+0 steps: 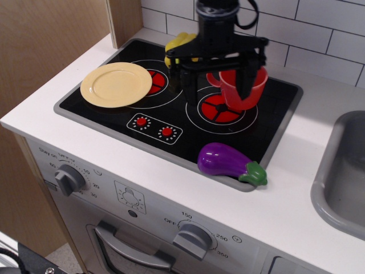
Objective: Put cup on plate
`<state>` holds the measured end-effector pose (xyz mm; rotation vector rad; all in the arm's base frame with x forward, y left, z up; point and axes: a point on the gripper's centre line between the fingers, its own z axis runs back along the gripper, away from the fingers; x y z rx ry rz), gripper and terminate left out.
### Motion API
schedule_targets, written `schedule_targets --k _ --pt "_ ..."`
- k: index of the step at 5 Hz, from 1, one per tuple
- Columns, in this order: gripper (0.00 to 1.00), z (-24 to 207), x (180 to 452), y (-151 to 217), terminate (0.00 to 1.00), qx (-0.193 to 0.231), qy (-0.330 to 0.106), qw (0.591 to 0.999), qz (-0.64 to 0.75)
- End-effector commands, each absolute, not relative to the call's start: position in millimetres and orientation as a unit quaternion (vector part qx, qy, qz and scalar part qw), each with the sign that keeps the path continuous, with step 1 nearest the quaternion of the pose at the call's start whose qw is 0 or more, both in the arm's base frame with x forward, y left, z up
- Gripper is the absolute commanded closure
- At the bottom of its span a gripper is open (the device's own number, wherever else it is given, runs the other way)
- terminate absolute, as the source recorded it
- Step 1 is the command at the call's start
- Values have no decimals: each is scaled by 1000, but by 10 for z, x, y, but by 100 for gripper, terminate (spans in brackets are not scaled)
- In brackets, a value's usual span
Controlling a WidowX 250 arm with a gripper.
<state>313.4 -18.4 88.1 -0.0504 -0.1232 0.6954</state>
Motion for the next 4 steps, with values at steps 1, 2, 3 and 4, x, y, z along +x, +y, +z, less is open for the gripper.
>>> schedule_targets --k 1,2,3,4 --pt "0 1036 3248 8 0 -34 -90 898 428" --pt "0 1078 3293 70 0 -40 -91 878 469" --pt "0 1123 3367 102 0 -45 -88 861 499" --pt "0 1158 3465 145 0 -46 -99 839 533"
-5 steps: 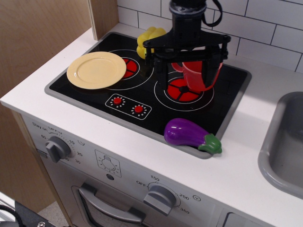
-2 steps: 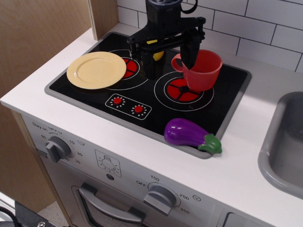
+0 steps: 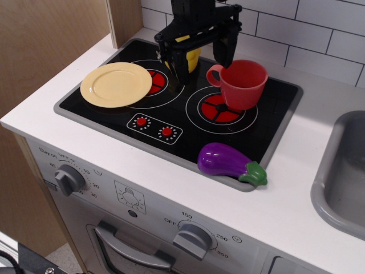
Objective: Put cup on plate
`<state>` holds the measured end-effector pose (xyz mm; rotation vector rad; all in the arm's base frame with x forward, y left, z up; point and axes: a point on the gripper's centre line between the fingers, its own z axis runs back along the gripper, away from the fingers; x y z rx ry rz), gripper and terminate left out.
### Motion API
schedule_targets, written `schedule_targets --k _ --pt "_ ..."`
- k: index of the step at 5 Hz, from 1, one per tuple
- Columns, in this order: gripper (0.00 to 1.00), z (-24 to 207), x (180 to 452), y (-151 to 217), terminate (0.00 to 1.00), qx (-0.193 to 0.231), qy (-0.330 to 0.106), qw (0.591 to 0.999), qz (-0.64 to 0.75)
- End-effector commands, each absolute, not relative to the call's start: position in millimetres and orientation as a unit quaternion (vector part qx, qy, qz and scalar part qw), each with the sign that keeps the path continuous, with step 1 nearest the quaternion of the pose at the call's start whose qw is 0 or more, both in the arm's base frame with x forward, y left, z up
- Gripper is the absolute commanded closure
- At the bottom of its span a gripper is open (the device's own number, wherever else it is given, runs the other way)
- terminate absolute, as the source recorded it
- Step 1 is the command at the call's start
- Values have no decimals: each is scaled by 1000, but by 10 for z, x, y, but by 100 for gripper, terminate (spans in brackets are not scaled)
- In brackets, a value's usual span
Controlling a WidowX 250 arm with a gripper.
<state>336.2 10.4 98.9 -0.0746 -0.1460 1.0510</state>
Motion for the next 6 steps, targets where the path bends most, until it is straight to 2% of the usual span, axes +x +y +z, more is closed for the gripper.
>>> schedule_targets --k 1,2,5,6 --pt "0 1106 3579 175 0 -38 -96 819 565" --pt "0 1098 3642 199 0 -37 -106 804 584" --pt "0 869 3704 -6 0 -13 -71 797 600" --pt "100 830 3708 -38 0 -13 -74 794 603"
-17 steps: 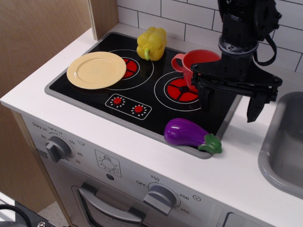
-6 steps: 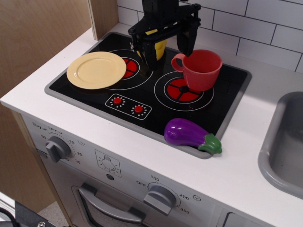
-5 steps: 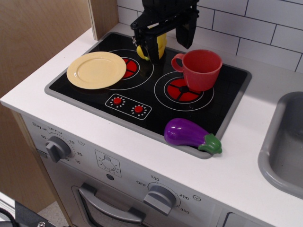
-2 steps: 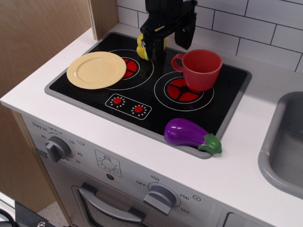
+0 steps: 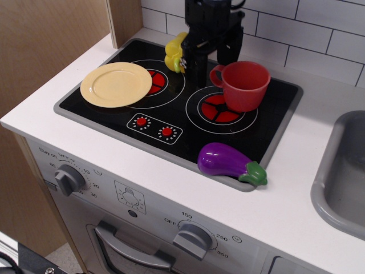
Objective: Put cup on plate
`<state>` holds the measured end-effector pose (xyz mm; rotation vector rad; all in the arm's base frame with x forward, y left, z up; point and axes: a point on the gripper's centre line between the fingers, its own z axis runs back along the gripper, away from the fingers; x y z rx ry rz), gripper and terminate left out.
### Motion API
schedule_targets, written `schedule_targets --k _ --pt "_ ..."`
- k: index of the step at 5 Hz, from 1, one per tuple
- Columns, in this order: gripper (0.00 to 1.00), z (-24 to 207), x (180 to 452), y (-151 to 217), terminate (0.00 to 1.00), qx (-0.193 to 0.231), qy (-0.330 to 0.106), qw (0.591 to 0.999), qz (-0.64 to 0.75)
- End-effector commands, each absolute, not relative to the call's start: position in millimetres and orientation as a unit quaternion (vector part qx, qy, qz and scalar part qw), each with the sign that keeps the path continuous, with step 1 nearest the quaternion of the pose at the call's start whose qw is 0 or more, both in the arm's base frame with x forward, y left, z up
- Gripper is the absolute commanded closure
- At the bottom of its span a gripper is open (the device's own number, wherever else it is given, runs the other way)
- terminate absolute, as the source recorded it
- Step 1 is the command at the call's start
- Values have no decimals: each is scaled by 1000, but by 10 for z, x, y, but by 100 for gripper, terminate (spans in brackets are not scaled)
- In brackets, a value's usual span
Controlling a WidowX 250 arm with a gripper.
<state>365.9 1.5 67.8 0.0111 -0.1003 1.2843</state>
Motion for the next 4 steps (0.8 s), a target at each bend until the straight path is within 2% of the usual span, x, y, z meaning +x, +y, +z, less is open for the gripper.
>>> schedule_targets --k 1,3,4 --pt "100 802 3704 -62 0 -12 -81 795 601" --pt "100 824 3646 -96 0 -16 -73 804 590" --pt "100 906 3580 -92 0 -29 -65 804 590"
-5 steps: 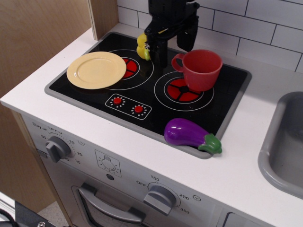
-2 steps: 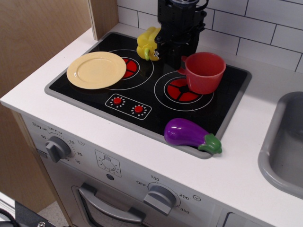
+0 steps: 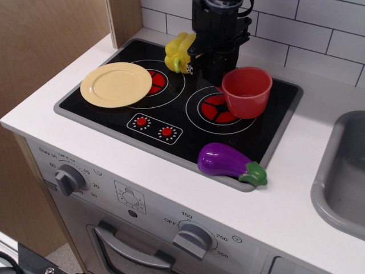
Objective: Put cup on plate
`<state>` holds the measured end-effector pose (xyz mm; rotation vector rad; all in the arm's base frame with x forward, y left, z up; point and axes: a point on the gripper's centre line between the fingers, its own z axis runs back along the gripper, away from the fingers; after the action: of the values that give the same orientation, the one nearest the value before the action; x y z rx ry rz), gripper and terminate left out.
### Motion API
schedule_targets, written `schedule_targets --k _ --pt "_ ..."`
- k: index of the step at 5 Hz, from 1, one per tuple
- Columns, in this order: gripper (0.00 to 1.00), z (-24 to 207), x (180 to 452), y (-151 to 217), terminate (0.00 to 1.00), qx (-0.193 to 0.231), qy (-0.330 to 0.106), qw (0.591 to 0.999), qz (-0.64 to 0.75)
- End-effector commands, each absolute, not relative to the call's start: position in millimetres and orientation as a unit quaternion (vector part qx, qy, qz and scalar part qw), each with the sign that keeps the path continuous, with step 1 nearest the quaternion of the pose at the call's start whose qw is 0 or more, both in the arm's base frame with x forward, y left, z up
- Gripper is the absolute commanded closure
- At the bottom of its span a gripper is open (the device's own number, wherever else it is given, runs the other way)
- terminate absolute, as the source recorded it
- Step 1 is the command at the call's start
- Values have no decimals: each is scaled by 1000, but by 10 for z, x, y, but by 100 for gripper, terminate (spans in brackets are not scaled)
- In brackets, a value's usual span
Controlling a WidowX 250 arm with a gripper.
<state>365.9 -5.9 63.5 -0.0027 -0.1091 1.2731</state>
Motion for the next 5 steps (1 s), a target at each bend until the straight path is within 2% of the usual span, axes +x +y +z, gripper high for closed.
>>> schedule_targets --k 1,2,4,5 --pt "100 1042 3511 -31 0 -40 -61 801 594" --pt "100 1135 3484 120 0 -44 -50 800 596" --pt "100 1179 3415 403 0 -38 -32 817 575" --pt "100 1208 3334 569 0 -24 -50 822 567"
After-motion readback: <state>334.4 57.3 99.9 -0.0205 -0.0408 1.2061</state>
